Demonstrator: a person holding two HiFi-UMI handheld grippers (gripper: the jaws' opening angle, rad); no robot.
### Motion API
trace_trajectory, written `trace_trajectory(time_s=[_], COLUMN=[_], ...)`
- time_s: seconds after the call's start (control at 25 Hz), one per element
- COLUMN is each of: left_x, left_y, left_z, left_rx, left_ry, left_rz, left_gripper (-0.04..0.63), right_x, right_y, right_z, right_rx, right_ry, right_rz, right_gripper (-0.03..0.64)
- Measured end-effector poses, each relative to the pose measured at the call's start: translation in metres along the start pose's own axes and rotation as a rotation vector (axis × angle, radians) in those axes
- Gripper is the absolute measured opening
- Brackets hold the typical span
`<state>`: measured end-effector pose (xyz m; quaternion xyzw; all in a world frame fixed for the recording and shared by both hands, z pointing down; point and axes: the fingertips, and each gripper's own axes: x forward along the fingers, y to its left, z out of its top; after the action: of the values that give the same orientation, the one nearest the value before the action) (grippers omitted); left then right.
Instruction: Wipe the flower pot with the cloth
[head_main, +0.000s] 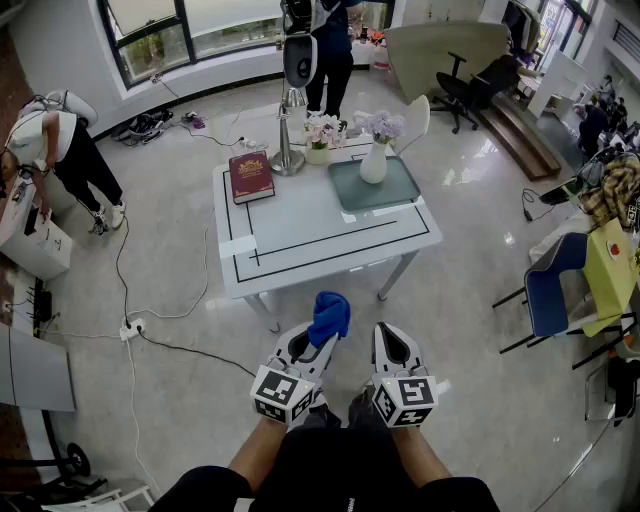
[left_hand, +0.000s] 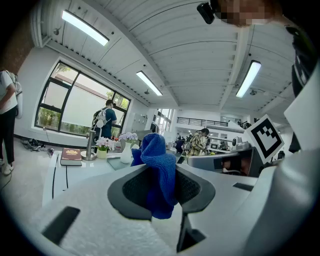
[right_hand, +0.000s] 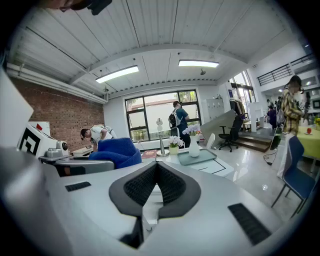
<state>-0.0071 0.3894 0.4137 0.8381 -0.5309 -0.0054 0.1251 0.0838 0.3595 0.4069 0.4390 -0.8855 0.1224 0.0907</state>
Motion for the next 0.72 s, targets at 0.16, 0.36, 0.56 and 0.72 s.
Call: trace_trajectory(time_s=[0.16,0.36,0.56,0.72], left_x=[0.002,0.011,0.028,0.045], left_y=[-0.002,0.004,0.011,0.015], left_z=[0.001,-0.002,-0.001,0.002], left_rx=[-0.002,-0.005,-0.007,-0.009], left_ry=[0.004,0.014,0.020,0.028], left_rz=[-0.003,-0.010,-0.018,-0.020], left_gripper=[0.106,0.106,0.106,0.106], right_x=[0.000,0.004,0.011,0.025], right_y=[0.000,-0.007,-0.021,-0.033], right_z=[0.003,0.005,0.000,0.002], right_rx=[-0.001,0.021,0.047,0.072], right_ry=[0.002,-0.025,-0.011,-0.011], right_rz=[0.003,-0.006,-0.024,-0.027], right_gripper=[0.006,0.008,0.008,0.008])
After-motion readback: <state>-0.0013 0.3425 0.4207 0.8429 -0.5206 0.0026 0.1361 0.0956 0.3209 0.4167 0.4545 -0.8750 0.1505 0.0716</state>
